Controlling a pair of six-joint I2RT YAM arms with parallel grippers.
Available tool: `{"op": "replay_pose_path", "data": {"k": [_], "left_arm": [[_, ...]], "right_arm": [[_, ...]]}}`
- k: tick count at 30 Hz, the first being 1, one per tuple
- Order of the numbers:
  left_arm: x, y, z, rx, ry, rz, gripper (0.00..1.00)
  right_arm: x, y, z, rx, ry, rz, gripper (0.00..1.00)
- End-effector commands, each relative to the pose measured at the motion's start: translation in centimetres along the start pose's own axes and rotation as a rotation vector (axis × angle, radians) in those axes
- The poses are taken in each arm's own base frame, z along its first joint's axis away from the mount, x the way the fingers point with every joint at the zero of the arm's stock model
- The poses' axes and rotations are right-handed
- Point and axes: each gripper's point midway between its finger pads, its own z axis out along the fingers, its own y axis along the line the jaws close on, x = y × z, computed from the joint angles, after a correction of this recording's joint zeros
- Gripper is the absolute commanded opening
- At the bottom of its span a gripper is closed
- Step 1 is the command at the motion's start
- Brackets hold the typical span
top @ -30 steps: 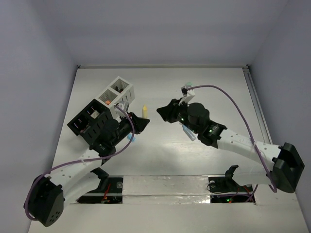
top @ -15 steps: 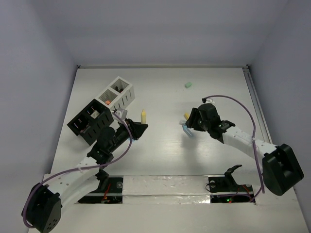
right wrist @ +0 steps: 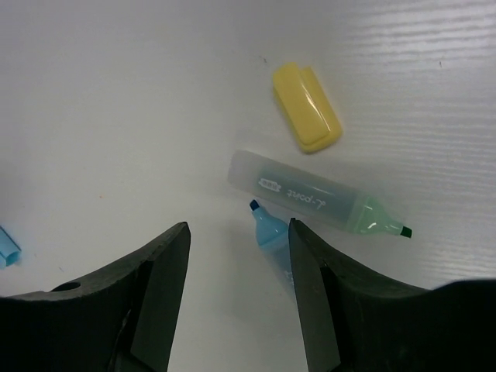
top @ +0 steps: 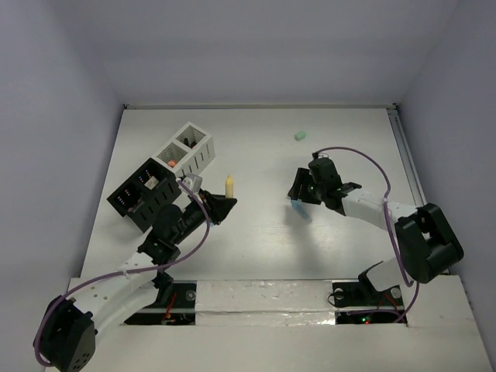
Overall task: Sort the stationery into containers
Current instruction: Close the pen cap on the pen.
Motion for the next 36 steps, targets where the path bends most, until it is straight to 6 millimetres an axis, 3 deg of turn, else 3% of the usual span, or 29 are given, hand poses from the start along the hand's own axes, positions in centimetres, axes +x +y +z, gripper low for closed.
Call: {"op": "replay_pose_path", "data": {"k": [1, 17, 27, 36], "left_arm": [[-0.8, -1.0, 0.1, 0.054, -0.040, 0.018, 0.00], [-0.8, -0.9, 0.2, 0.050, -0.037, 0.024, 0.00], [-0.8, -0.6, 0.2, 0.036, -0.037, 0.029, 0.00], [-0.7, -0.6, 0.2, 0.033, -0.035, 0.030, 0.00]], "right_arm": [[-4.1, 2.6, -0.3, -0.075, -0.116, -0.020, 0.59], [-5.3, 2.7, 2.9, -0.064, -0.141, -0.027, 0.56], [-4.5, 0.8, 4.1, -0.005, -0.114, -0.010, 0.56], [-5.7, -1.1, 4.8, 0.041, -0.131, -0.015, 0.62]]}}
